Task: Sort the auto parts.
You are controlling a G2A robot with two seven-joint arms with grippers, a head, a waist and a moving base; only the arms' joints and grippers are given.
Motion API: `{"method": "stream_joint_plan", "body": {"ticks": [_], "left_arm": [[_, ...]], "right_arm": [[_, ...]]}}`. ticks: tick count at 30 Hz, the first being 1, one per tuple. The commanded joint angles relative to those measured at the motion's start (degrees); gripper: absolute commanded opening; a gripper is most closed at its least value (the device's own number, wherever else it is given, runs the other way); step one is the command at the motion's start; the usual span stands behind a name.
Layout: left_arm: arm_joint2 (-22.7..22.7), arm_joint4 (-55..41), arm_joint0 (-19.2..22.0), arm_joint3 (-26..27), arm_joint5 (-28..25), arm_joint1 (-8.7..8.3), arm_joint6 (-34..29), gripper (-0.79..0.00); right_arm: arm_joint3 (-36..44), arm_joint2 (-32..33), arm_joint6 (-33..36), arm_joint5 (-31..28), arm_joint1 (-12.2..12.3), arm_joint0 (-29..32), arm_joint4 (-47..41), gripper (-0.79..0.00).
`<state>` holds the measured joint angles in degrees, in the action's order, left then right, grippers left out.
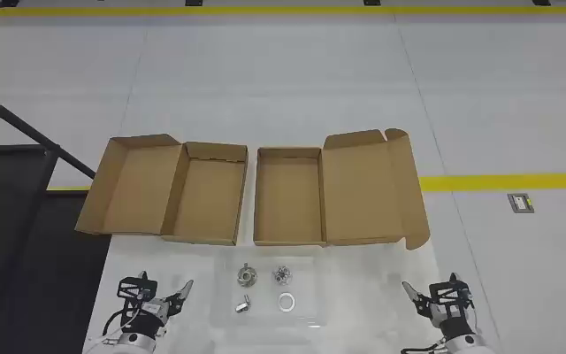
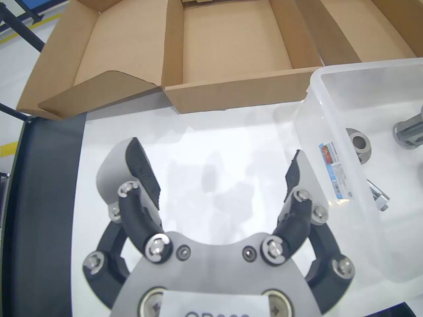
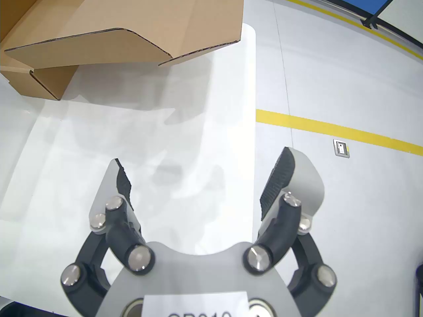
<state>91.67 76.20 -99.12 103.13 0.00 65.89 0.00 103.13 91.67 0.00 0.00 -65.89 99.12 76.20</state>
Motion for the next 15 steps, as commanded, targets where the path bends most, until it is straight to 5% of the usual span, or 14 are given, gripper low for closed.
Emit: {"method": "stream_joint_plan", "body": {"ticks": [1, 9, 15], "left_arm": [[0.0, 0.0, 0.0, 0.0, 0.0, 0.0, 0.0, 0.0], [0.0, 0.0, 0.0, 0.0, 0.0, 0.0, 0.0, 0.0], [0.8, -0.1, -1.2, 1.2, 0.5, 0.19, 3.6, 0.0]], "right_arm": [[0.0, 0.0, 0.0, 0.0, 0.0, 0.0, 0.0, 0.0], [0.0, 0.0, 0.0, 0.0, 0.0, 0.0, 0.0, 0.0], [9.7, 1.5, -3.6, -3.2, 0.2, 1.6, 2.7, 0.0]]}}
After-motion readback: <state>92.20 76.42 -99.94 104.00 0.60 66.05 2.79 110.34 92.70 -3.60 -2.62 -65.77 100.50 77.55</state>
